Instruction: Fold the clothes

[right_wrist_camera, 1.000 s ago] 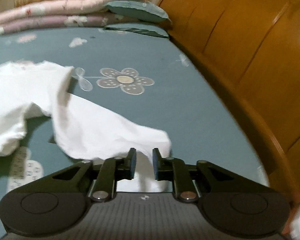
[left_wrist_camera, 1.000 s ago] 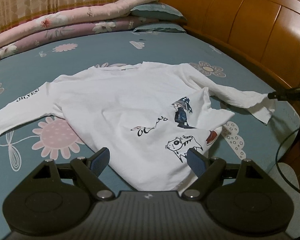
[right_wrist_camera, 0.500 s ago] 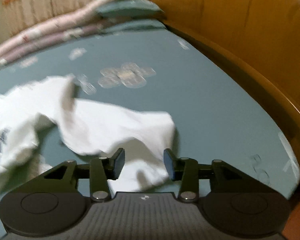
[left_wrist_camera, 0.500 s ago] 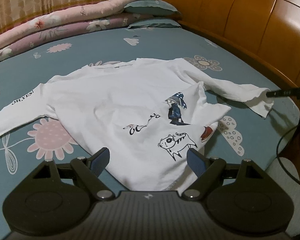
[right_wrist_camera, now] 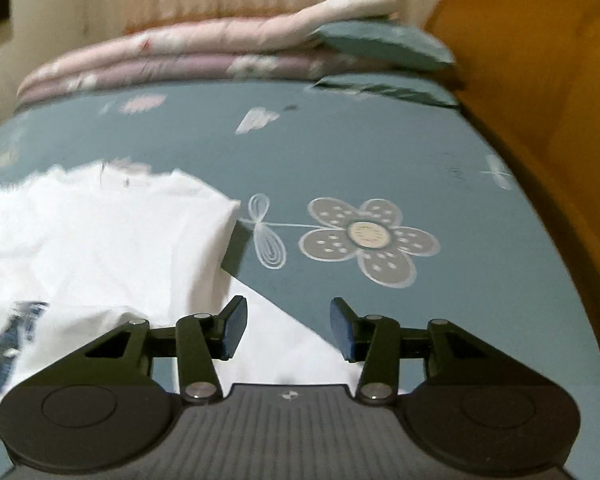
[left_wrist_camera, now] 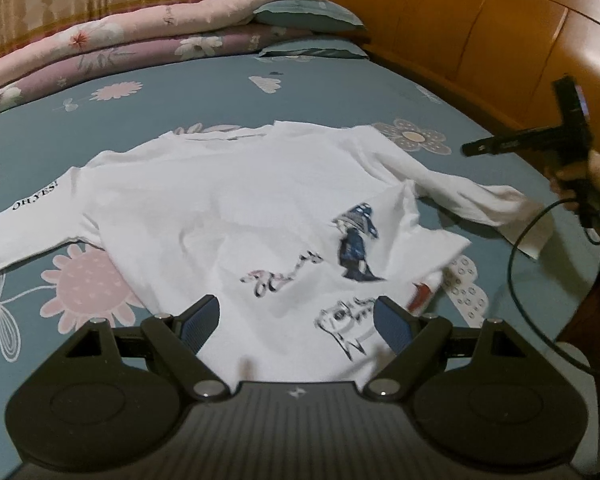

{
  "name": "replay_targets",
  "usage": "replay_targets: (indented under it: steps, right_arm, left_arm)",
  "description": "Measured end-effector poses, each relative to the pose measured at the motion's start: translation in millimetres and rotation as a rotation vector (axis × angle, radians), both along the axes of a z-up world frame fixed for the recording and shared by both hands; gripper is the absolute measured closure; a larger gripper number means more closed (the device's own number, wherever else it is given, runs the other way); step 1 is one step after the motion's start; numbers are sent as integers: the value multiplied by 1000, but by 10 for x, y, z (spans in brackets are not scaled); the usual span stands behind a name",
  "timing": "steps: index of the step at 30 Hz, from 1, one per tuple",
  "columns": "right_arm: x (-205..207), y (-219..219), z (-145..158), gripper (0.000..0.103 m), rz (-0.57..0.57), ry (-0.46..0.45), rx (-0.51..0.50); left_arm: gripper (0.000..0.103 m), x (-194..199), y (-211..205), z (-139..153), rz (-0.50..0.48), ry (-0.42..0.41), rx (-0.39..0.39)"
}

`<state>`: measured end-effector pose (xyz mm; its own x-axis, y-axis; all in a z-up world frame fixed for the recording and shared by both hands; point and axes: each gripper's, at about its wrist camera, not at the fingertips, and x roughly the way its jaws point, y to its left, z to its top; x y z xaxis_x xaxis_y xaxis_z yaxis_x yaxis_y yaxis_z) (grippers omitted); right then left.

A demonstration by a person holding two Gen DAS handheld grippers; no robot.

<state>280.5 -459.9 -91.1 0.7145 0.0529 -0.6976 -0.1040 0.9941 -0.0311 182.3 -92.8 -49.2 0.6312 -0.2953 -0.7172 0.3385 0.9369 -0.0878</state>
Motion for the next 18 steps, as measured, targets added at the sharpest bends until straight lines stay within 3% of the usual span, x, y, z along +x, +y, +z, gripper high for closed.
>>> replay_targets:
  steps: [6,8,11,12,14,15,18]
  right_arm:
    - [547,190,-453,52,156,93,-25]
    - [620,247,-603,52,180,133,-70]
    - [550,221,-658,52,185,118,-52]
    - [517,206,-661,56,186,114,-42]
    - [487,223,-654,77,190,128,-31]
    - [476,245,-641,95,187,133,-39]
    - [459,321,-595,99,168,128,-78]
  left_arm:
    - [19,227,26,-40,33,10,-13]
    - [19,287,22,-70,34,14,-8]
    - [19,352,13,-121,29,18,-7]
    - [19,371,7,-137,29,19,-8]
    - [19,399,-10,-162,29,21,-14]
    - [19,404,-19,-168,29,22,-18]
    - [19,384,-38,-169,13,23,-26]
